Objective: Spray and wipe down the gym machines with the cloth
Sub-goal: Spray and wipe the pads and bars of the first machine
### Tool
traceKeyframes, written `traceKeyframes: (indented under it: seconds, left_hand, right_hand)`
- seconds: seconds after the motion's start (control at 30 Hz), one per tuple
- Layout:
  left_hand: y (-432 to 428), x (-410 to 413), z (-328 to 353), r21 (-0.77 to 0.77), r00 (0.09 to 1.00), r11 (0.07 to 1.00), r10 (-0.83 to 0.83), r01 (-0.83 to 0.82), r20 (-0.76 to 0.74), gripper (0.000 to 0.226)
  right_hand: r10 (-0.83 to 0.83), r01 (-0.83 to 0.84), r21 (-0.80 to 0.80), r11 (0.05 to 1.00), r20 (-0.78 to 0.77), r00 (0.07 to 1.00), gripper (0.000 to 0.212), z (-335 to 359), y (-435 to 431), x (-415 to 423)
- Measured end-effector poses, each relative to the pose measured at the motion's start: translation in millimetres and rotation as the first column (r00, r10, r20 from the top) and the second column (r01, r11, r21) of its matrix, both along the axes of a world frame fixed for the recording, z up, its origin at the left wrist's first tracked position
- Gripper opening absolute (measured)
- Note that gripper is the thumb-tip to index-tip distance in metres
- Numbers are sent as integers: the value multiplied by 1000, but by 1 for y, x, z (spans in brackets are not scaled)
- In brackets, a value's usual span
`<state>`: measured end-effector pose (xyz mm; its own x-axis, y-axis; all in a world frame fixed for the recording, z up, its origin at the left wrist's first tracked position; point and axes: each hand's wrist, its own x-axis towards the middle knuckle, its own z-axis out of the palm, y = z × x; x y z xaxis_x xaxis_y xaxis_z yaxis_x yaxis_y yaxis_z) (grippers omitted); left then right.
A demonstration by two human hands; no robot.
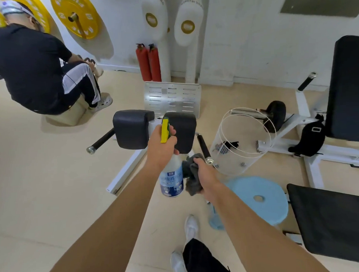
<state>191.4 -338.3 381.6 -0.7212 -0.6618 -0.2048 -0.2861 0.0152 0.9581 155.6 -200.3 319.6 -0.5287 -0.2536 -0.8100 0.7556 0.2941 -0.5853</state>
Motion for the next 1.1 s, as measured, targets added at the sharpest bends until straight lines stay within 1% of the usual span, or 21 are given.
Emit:
traceKeyframes:
  seconds: [0.07,0.17,0.23,0.33,0.43,0.5,0.57,0.63,0.7,0.8,0.87,0.93,1.0,1.03,1.07,1.1]
  left_hand:
    - [-15,0,-14,-62,999,998,21,-19,43,22]
    - [-40,-7,-30,-109,990,990,105,-94,94,17]
    - [-57,-17,-37,-112,982,984,151,-138,116,15]
    - [-84,-36,-44,-114,973,977,193,-179,126,17]
    - [-106,-50,-51,-118,968,973,212,-197,134,18]
    - [-122,-58,-56,-157,969,975,184,-158,165,22]
    - [-140,-60,-62,-215,970,973,131,-86,204,30]
    - [-159,-59,-67,-213,968,976,89,-38,234,36]
    - [-183,-55,-76,-182,966,983,45,3,256,40]
    - [-218,-45,-89,-112,975,990,-64,89,214,42]
    - [-240,-32,-99,-64,977,989,-118,131,176,44]
    - [-261,-16,-110,-30,973,986,-156,163,168,45]
    - [-281,0,-122,-2,961,979,-200,204,192,45]
    - [-290,8,-129,14,953,975,-222,224,208,44]
    - [-297,16,-134,25,944,970,-239,240,229,43]
    - [-304,23,-139,19,930,966,-255,259,265,41]
  right_hand:
    - [18,-20,24,1000,43,999,38,-7,-22,-8]
    - [48,-53,27,998,151,987,42,-20,-54,-19]
    - [48,-54,25,998,215,975,44,-32,-72,-26]
    - [96,-90,-35,995,327,940,53,-46,-104,-36]
    - [123,-115,-43,992,363,924,55,-54,-132,-48]
    - [119,-118,-26,993,349,929,54,-61,-151,-56]
    - [87,-83,-27,996,358,930,51,-66,-167,-60]
    - [52,-40,-40,998,384,922,49,-72,-182,-59]
    - [48,-37,-36,999,391,919,46,-77,-200,-51]
    - [65,-67,-6,998,321,945,39,-88,-228,-32]
    - [38,-52,50,997,263,964,35,-94,-248,-18]
    - [-29,7,119,993,179,983,32,-99,-266,-4]
    - [-98,83,225,971,59,993,27,-101,-282,7]
    - [-142,135,251,958,12,990,24,-100,-290,12]
    - [-181,187,250,950,-48,982,23,-103,-298,13]
    - [-213,234,230,945,-113,971,26,-107,-303,14]
